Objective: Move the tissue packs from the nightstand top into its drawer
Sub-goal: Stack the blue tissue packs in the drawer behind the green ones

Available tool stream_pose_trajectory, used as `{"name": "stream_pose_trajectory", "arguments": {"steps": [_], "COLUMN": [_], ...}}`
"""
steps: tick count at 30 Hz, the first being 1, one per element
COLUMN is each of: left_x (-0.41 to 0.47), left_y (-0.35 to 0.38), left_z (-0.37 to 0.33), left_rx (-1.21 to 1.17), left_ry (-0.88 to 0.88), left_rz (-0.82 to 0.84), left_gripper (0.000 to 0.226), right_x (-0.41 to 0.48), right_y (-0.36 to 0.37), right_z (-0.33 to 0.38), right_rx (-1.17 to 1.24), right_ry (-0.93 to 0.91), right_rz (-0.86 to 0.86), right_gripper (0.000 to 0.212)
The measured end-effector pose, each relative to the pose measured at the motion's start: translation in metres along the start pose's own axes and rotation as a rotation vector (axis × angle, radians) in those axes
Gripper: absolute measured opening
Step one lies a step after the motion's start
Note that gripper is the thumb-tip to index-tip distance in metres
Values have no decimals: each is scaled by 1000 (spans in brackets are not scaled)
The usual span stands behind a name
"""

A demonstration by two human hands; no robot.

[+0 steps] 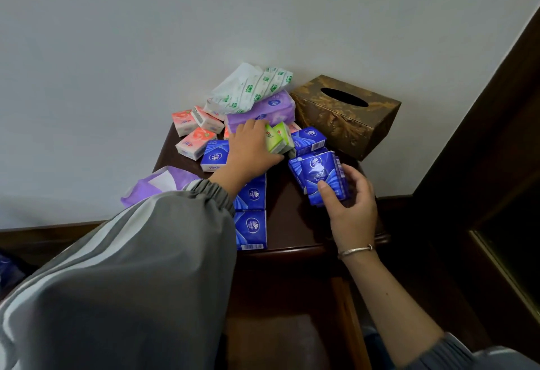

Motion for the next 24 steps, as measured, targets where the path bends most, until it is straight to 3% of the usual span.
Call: {"name": "stream_pose_trajectory", "arguments": {"steps": [7,11,14,19,24], "left_x": [2,-4,-18,-68,-160], "left_y": [3,-12,-43,-104,-130], "left_z": [-5,-14,-19,0,19], "left_rx": [59,-37,-276,-902,-1200], "left_ry": [78,151,117,-179,-282], "left_rz": [-93,-212,-353,-469,-418], "left_gripper": [61,66,68,77,52], "right_x": [0,-1,0,-2,-23], "right_y": [-1,-1,-1,-4,-18], "right_z": [-2,-3,-2,8,28], "right_rx": [10,19,31,58,184], "right_ry": [11,4,11,12,113], "right_rz": [12,5,14,-5,-26], "right_gripper": [49,48,48,45,37]}}
Point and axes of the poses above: each hand's wrist, its own x-axis towards the middle knuckle, its own y-axis out of the palm, z = x × y, the point moved 3 cm from there along x, towards the middle knuckle, and after that the axes turned 8 degrees about -y, right-handed, at the moved point
